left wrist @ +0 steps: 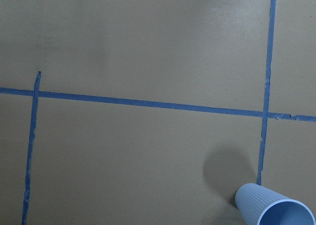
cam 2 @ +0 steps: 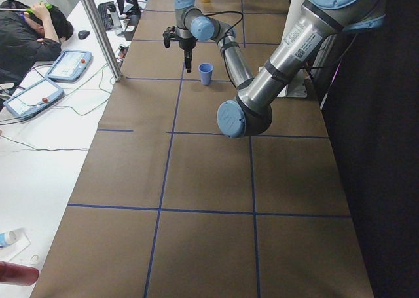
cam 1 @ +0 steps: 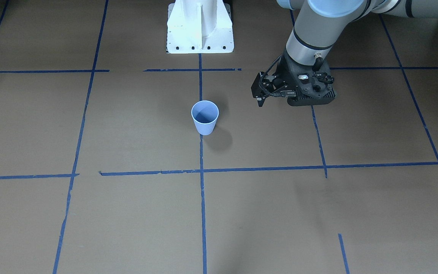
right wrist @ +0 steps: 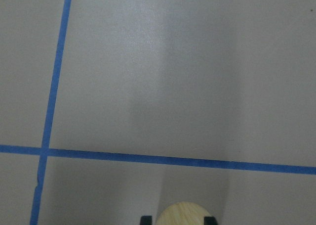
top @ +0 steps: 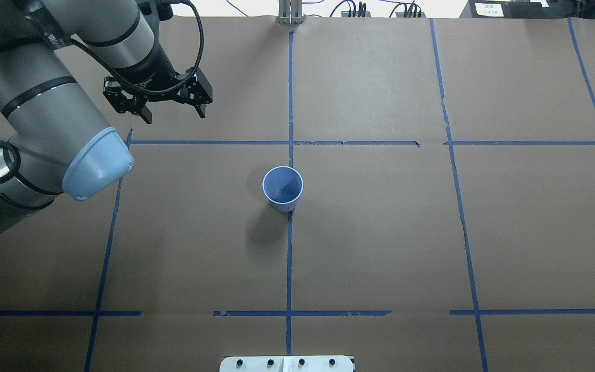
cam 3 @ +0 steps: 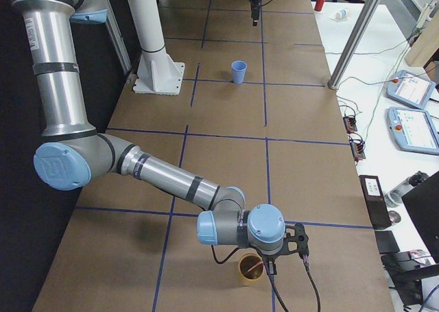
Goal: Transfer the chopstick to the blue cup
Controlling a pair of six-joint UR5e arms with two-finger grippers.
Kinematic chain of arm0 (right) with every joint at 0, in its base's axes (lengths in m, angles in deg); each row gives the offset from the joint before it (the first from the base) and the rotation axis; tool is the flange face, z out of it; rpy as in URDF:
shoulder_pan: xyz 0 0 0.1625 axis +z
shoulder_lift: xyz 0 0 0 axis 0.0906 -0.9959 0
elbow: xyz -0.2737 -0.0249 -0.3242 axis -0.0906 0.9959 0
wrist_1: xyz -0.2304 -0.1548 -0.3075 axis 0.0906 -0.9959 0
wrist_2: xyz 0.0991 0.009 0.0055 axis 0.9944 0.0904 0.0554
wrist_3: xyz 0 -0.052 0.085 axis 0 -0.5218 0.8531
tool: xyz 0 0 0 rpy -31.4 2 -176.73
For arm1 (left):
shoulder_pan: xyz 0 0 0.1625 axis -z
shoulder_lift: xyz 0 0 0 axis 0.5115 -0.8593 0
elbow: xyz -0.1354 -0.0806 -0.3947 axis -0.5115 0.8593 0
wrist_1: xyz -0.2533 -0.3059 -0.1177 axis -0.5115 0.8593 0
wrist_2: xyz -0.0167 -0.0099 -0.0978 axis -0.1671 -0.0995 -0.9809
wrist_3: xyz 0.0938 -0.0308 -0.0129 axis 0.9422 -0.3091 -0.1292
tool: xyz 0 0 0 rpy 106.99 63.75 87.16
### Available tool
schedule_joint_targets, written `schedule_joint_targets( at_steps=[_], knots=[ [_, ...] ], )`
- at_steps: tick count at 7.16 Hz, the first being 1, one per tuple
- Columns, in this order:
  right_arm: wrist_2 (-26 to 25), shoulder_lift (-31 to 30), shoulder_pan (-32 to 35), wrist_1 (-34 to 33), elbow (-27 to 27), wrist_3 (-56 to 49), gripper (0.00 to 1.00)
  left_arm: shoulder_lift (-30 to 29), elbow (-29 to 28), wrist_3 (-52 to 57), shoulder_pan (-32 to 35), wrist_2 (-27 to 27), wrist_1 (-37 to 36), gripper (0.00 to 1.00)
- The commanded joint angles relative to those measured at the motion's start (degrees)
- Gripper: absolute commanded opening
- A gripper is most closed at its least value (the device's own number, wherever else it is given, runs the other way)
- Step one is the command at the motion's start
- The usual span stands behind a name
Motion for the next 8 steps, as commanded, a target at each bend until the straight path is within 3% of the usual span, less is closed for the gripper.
schedule_joint_targets(
  at_steps=[1, 6, 7, 8],
  knots=[
    [0.24, 0.59, 0.15, -0.47, -1.88, 0.07, 0.0, -0.07, 0.0, -0.07, 0.0, 0.0, 0.06, 1.0],
    [1.12, -3.79, 8.49, -1.7, -13.99, -0.81, 0.0, 0.02, -0.09, -0.07, 0.0, 0.0, 0.15, 1.0],
    [1.2, -3.63, 8.68, -4.75, -16.72, -0.81, 0.0, 0.02, -0.09, -0.07, 0.0, -0.09, 0.15, 1.0],
    [1.12, -2.67, 7.81, -12.88, -21.19, -1.07, 0.0, 0.1, -0.09, -0.07, 0.0, 0.0, 0.15, 1.0]
  ],
)
